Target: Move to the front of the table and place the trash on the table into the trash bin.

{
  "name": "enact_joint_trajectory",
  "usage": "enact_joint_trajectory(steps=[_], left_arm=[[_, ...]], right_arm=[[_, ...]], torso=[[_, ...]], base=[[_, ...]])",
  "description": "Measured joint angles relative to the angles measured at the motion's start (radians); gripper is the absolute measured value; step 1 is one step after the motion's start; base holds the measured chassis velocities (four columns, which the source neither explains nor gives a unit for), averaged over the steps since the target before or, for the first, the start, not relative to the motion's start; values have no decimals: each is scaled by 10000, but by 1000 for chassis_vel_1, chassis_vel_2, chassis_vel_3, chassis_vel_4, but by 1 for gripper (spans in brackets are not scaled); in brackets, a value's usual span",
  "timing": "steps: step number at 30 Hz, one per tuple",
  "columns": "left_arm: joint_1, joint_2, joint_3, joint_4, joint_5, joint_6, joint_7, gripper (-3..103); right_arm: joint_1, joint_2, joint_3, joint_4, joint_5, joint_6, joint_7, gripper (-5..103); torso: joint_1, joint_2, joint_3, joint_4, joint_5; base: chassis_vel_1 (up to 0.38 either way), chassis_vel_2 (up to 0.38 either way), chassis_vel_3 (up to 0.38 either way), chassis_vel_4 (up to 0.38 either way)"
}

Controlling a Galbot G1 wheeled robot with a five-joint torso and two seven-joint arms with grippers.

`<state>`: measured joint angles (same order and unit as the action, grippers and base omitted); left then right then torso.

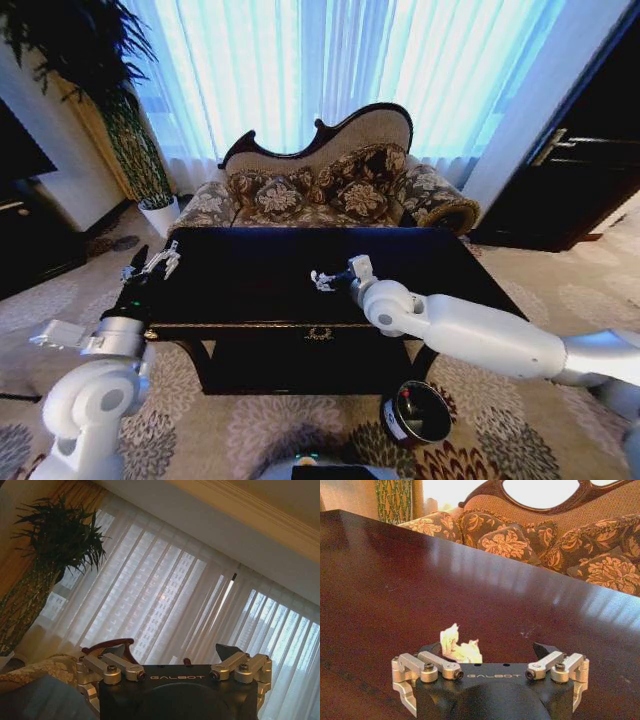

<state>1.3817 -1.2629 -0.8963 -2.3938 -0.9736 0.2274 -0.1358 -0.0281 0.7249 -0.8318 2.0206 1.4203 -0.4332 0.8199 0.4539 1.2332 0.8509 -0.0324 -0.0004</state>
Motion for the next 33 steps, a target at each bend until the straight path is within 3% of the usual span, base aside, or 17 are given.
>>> enact_joint_trajectory(steps=[24, 27, 29, 31, 33], left_arm=[[262, 48, -481, -321, -472, 5, -49, 100], [268, 82, -529, -310, -472, 6, -50, 100], [235, 87, -528, -268, -468, 12, -54, 100], [225, 81, -499, -267, -462, 15, -55, 100], [211, 50, -398, -266, -428, 24, -57, 100]], right_arm=[[-101, 476, -233, -750, -288, 315, -588, 103], [-108, 506, -230, -792, -298, 346, -665, 95], [-188, 491, -182, -817, -346, 376, -800, 85], [-247, 461, -141, -813, -369, 384, -862, 85], [-368, 332, -48, -746, -397, 389, -1005, 74]], torso=[[-1, 0, -1, -1, 1], [-1, 1, -1, 0, 2], [-2, 1, -2, 0, 1], [-2, 2, -2, 0, 2], [-2, 2, -3, 2, 2]], base=[[0, 0, 0, 0], [0, 0, 0, 0], [0, 0, 0, 0], [0, 0, 0, 0], [0, 0, 0, 0]])
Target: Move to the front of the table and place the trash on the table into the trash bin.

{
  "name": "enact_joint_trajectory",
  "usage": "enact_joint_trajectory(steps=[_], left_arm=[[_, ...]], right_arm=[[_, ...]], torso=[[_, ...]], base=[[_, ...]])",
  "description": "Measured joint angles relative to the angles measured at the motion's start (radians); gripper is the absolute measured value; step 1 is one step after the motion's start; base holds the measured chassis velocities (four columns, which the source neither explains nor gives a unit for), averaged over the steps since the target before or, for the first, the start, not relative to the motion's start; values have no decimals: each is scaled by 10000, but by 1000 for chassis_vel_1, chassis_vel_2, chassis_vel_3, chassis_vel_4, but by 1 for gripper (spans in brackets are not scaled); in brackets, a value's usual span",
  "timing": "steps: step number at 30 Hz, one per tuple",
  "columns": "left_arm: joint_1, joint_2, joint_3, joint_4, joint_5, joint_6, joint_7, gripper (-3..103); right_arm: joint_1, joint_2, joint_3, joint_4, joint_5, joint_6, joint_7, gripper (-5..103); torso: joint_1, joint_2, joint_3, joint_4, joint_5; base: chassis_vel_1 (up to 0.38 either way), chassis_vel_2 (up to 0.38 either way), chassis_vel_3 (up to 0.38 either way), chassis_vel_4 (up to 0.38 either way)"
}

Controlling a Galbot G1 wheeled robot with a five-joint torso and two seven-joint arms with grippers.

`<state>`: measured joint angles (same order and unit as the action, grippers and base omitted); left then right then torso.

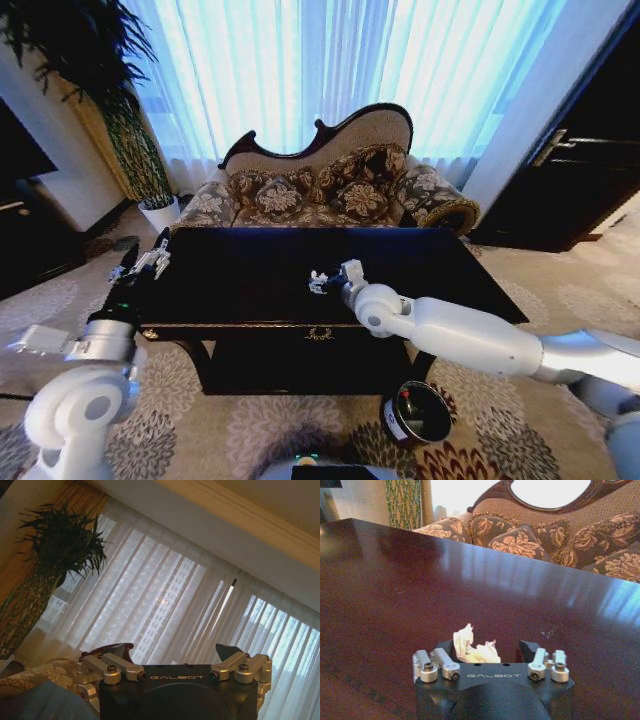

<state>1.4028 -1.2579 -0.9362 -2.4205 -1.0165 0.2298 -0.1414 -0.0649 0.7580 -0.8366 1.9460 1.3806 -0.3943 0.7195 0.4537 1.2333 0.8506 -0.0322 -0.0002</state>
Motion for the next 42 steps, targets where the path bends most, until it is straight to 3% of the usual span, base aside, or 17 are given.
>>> enact_joint_trajectory(steps=[6, 9, 12, 14, 17, 20, 23, 27, 28, 32, 38, 42], left_arm=[[-143, -3, 257, 86, 169, 8, -5, 100], [-156, -1, 280, 109, 170, 8, -6, 100], [-170, 27, 258, 186, 170, -12, -6, 100], [-170, 33, 245, 203, 165, -27, -6, 100], [-162, 34, 240, 229, 160, -62, -3, 100], [-153, 33, 244, 230, 157, -82, 0, 100], [-137, 36, 245, 239, 155, -106, 2, 100], [-132, 63, 305, 294, 122, -145, 19, 100], [-132, 63, 305, 294, 122, -145, 19, 100], [-171, -114, 359, 184, -447, -50, -167, 100], [-25, -152, 328, -120, -468, -26, -180, 100], [296, -367, -15, -472, -489, -19, -192, 100]], right_arm=[[-421, -441, 407, 121, -99, 18, -330, 47], [-664, -644, 635, 136, -155, 60, -441, 41], [-958, -900, 961, 303, -127, 191, -513, 25], [-1036, -984, 1068, 386, -80, 239, -542, 25], [-1342, -1337, 1503, 646, 23, 482, -919, 8], [-1719, -1658, 2007, 821, 24, 665, -1247, 2], [-2252, -1981, 2658, 1025, 22, 806, -1480, 1], [-4508, -2918, 5042, 1732, -61, 1156, -2165, 1], [-4508, -2918, 5042, 1732, -61, 1156, -2165, 1], [-6696, -3640, 7296, 2140, -258, 1697, -2374, 1], [-7831, -3791, 8559, 2341, -519, 2086, -2560, 1], [-8529, -3629, 9418, 2748, -1312, 2939, -3459, 1]], torso=[[0, 1, 0, -4, -1], [0, 1, -1, -1, 0], [-1, 1, 2, -3, -1], [0, 0, 3, -3, 0], [5, -5, 8, -2, 1], [6, -5, 8, -3, 2], [5, -5, 6, -3, 0], [3, -4, 3, -8, 2], [3, -4, 3, -8, 2], [3, -2, 2, -4, -2], [2, -2, 2, -6, -1], [2, -2, 2, 3, 0]], base=[[0, 0, 0, 0], [0, 0, 0, 0], [0, 0, 0, 0], [0, 0, 0, 0], [0, 0, 0, 0], [0, 0, 0, 0], [0, 0, 0, 0], [0, 0, 0, 0], [0, 0, 0, 0], [0, 0, 0, 0], [0, 0, 0, 0], [0, 0, 0, 0]])
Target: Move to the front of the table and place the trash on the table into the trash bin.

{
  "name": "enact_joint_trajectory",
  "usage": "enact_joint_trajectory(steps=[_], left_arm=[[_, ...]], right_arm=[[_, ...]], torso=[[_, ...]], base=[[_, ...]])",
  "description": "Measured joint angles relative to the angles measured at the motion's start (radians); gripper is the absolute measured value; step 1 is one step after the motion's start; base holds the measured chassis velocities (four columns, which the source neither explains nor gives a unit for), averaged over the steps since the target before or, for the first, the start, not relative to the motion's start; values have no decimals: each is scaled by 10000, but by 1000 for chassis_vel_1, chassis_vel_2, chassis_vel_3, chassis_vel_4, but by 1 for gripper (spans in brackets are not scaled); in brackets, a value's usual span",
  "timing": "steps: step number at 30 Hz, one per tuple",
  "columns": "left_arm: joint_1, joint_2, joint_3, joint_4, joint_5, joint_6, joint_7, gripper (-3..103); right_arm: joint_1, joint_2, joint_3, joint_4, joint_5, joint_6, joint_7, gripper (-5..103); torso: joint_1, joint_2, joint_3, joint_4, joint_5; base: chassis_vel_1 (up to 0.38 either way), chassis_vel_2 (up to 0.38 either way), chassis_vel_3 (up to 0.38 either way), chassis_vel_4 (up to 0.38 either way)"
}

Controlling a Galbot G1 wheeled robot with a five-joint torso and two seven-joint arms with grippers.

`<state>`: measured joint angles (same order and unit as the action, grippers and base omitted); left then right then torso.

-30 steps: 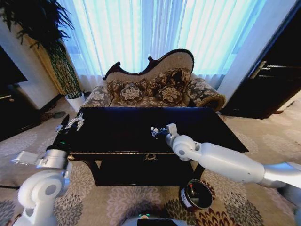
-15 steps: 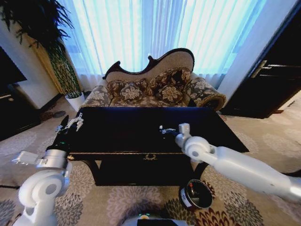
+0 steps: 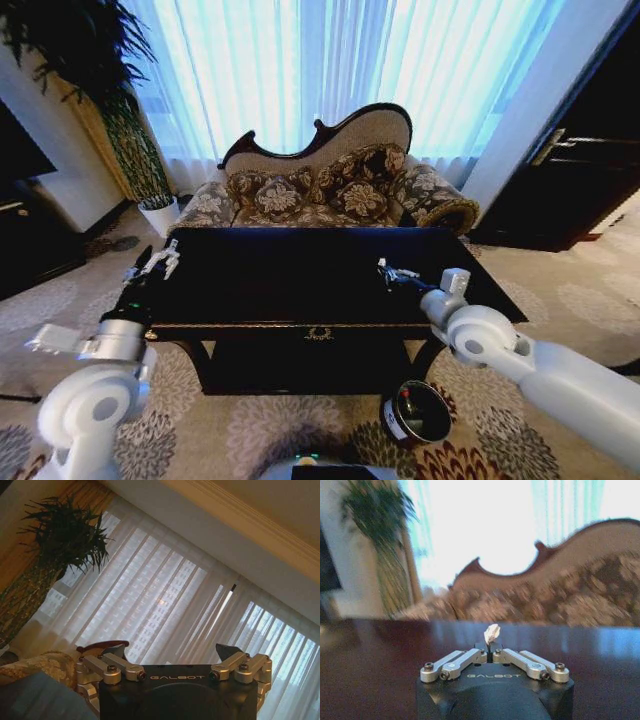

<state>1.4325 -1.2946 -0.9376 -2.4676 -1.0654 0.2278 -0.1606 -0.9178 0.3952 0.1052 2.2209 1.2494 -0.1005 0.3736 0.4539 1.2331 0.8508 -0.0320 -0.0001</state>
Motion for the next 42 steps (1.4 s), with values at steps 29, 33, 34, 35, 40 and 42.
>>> enact_joint_trajectory(steps=[29, 33, 34, 35, 40, 42], left_arm=[[-138, 508, 61, -203, -291, 231, -111, 100], [-236, 486, 246, -282, -290, 274, -102, 100], [-236, 486, 246, -282, -290, 274, -102, 100], [-257, 457, 374, -290, -270, 286, -103, 100], [-320, 363, 739, -323, -115, 326, -105, 100], [-335, 342, 730, -329, 68, 382, -286, 100]], right_arm=[[-9905, 5431, 7083, 952, -5134, 4491, -2334, 1], [-10148, 5834, 6451, 147, -5733, 5632, -3004, 1], [-10148, 5834, 6451, 147, -5733, 5632, -3004, 1], [-10184, 5944, 6297, -158, -5836, 5997, -3225, 1], [-9879, 6434, 5280, -2313, -6772, 7306, -3777, 1], [-9398, 6681, 4702, -3541, -7192, 7532, -3759, 1]], torso=[[-1, 2, 0, -3, -1], [0, 1, 0, -6, -1], [0, 1, 0, -6, -1], [-1, 1, 0, -5, -4], [-1, 1, 0, -7, 0], [0, 0, 0, -7, 4]], base=[[0, 0, 0, 0], [0, 0, 0, 0], [0, 0, 0, 0], [0, 0, 0, 0], [0, 0, 0, 0], [0, 0, 0, 0]])
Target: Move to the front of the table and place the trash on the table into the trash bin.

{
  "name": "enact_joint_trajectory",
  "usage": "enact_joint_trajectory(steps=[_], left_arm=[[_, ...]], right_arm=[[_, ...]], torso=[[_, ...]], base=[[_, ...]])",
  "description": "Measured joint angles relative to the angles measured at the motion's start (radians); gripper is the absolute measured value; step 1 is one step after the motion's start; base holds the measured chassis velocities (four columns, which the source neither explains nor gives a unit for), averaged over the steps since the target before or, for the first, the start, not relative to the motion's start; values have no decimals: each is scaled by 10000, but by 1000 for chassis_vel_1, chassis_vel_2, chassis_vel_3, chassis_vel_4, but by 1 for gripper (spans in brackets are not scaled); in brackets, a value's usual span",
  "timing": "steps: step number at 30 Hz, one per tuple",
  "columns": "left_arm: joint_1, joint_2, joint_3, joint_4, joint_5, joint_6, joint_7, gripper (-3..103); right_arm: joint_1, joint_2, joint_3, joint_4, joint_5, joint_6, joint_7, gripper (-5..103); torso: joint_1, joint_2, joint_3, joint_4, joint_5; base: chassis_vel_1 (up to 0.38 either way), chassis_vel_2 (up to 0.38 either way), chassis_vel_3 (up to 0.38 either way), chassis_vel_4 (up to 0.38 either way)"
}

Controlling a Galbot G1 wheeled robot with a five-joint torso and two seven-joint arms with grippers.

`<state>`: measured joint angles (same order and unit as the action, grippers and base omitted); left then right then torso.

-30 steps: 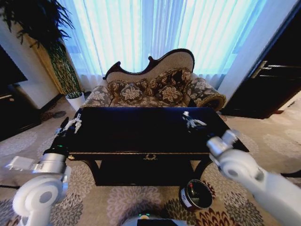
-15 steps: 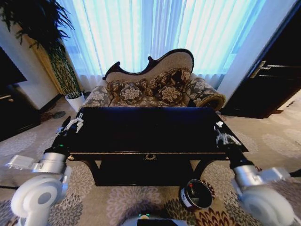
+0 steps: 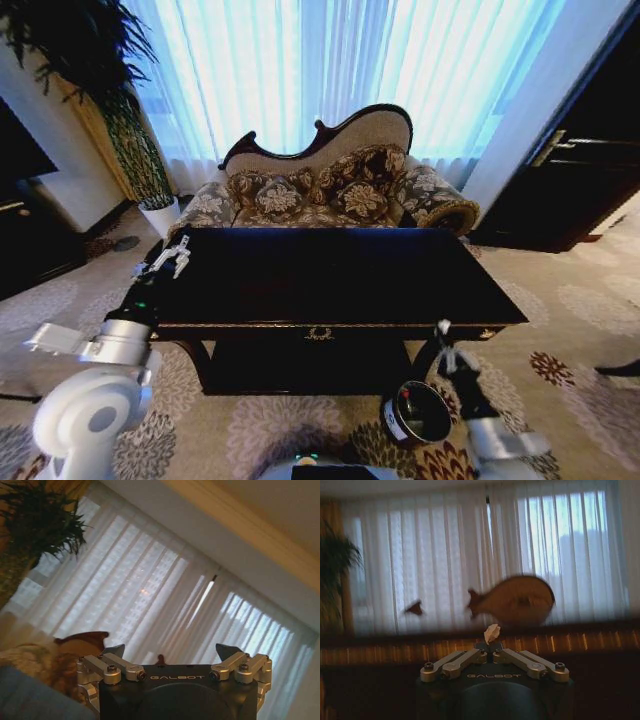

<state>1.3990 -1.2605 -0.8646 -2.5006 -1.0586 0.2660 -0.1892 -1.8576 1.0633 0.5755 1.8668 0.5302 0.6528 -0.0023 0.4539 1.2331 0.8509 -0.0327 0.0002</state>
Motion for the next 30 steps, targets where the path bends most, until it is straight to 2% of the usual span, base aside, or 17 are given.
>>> enact_joint_trajectory(steps=[2, 6, 9, 10, 14, 18, 24, 25, 26, 29, 30], left_arm=[[16, -4, -35, -1, 52, 58, -137, 100], [83, 111, -328, -1, 262, 529, -1139, 100], [102, 230, -608, -1, 146, 616, -1278, 100], [113, 331, -903, -1, -175, 653, -1318, 100], [70, 405, -1250, -1, -544, 675, -1331, 100], [21, 426, -1362, -2, -648, 681, -1330, 100], [-17, 373, -1422, -1, -715, 675, -1285, 100], [-7, 366, -1512, 0, -775, 661, -1274, 100], [-7, 366, -1512, 0, -775, 661, -1274, 100], [95, 305, -1711, 1, -830, 637, -1257, 100], [95, 305, -1711, 1, -830, 637, -1257, 100]], right_arm=[[174, 80, -182, -338, -68, 2, 68, 1], [1244, 421, -837, -1805, -376, -110, 482, 1], [1535, 470, -1019, -2194, -448, -155, 541, 1], [1855, 508, -1237, -2645, -535, -201, 570, 1], [2304, 555, -1530, -3419, -745, -225, 581, 1], [2799, 661, -1985, -4258, -825, -453, 757, 1], [3919, 1018, -2544, -6012, -1675, -1150, 1624, 1], [4221, 1109, -2732, -6730, -1790, -1546, 1880, 1], [4221, 1109, -2732, -6730, -1790, -1546, 1880, 1], [5015, 1390, -3085, -8543, -1915, -1763, 2294, 1], [5015, 1390, -3085, -8543, -1915, -1763, 2294, 1]], torso=[[0, 0, 0, 0, 0], [0, 1, 0, 3, -5], [0, 0, 0, 3, -7], [0, 0, 0, 3, -4], [0, 0, 0, 3, -6], [0, 1, 0, 1, -6], [0, 0, 1, 4, -6], [0, 0, 0, 1, -5], [0, 0, 0, 1, -5], [0, 0, 0, 2, -4], [0, 0, 0, 2, -4]], base=[[0, 0, 0, 0], [0, 0, 0, 0], [0, 0, 0, 0], [0, 0, 0, 0], [0, 0, 0, 0], [0, 0, 0, 0], [0, 0, 0, 0], [0, 0, 0, 0], [0, 0, 0, 0], [0, 0, 0, 0], [0, 0, 0, 0]])
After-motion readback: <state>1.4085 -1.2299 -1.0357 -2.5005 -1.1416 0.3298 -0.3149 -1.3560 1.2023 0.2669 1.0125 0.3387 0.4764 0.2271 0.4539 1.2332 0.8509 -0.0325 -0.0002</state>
